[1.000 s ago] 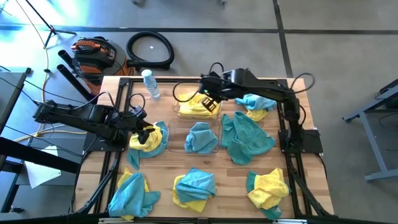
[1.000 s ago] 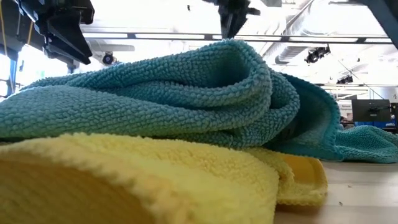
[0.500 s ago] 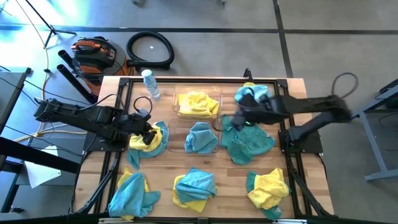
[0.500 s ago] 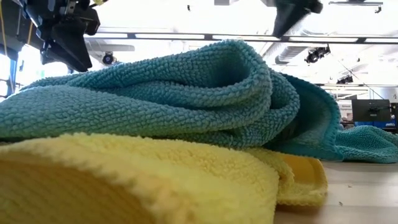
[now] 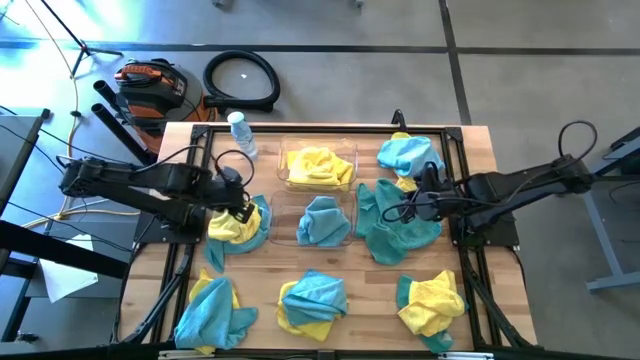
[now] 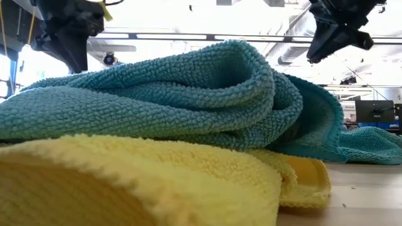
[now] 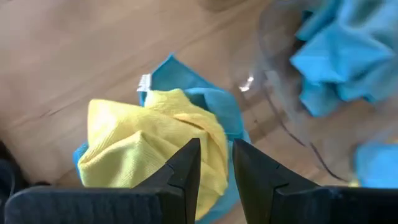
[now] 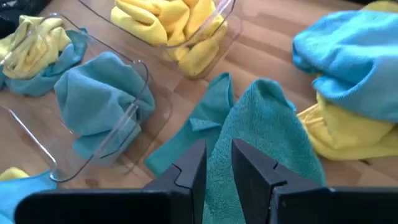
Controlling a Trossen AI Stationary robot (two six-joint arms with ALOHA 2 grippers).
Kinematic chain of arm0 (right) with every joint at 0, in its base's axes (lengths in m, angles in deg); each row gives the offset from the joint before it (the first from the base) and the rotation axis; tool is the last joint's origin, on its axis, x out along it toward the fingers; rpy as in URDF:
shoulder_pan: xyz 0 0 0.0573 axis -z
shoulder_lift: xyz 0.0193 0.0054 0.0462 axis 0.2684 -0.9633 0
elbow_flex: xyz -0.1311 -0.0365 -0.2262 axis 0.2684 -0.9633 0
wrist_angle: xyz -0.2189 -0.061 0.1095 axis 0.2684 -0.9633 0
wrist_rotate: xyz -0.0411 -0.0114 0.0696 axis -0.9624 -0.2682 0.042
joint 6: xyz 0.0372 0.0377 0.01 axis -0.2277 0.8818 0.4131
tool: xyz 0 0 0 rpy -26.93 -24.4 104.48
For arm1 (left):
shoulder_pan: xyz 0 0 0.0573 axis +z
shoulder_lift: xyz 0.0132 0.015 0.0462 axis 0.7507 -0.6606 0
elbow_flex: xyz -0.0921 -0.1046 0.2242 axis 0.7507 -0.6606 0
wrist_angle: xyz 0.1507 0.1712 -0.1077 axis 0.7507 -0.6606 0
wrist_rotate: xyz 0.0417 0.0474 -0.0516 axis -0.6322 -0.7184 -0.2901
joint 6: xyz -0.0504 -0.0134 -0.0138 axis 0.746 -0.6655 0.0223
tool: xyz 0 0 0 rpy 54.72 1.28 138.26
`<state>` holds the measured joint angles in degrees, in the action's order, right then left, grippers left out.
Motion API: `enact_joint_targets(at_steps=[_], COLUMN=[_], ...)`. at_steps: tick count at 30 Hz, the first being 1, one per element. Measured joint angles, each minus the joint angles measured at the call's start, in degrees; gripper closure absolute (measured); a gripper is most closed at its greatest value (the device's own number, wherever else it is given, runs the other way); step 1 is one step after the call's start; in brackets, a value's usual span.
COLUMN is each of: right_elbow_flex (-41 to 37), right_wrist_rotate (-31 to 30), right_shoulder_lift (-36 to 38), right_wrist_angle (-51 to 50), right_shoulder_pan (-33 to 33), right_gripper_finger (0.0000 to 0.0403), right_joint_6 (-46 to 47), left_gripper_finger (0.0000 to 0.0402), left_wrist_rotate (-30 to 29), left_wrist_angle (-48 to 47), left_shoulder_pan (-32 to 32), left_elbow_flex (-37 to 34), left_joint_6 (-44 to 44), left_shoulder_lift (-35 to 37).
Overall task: Sort microfiber towel by color & place in baskets
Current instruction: Put the yellow microfiber cloth into the top transparent bin
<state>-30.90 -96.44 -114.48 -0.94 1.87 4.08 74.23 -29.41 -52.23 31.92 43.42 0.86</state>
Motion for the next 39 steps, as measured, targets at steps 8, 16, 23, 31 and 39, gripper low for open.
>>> enact_joint_targets(at_steps=[8, 16, 23, 31, 39], right_elbow_flex=[-1.5, -1.5, -1.5, -1.5, -1.5], right_wrist_rotate=[2.8, 3.7, 5.3, 5.6, 5.6], right_shoulder_lift=[0.1, 0.1, 0.1, 0.1, 0.1], right_wrist_angle=[1.5, 1.6, 1.9, 1.9, 1.9], right_shoulder_pan=[0.0, 0.0, 0.0, 0.0, 0.0], right_gripper_finger=[0.0331, 0.0331, 0.0331, 0.0331, 0.0331], right_joint_6=[-1.5, -4.6, -7.0, -10.0, -12.0], left_gripper_finger=[0.0277, 0.0237, 0.0244, 0.037, 0.0399], left_wrist_rotate=[2.3, 7.4, 11.7, 11.8, 12.2], left_wrist_angle=[-1.9, -2.1, 8.6, 11.0, 7.2], left_shoulder_pan=[5.3, 8.6, 7.8, 7.6, 6.0], left_elbow_flex=[0.0, -1.2, -9.0, -11.7, -7.1], left_joint_6=[3.9, 7.1, 13.2, 17.5, 19.6], left_shoulder_lift=[-7.1, -16.5, -18.6, -18.5, -15.4])
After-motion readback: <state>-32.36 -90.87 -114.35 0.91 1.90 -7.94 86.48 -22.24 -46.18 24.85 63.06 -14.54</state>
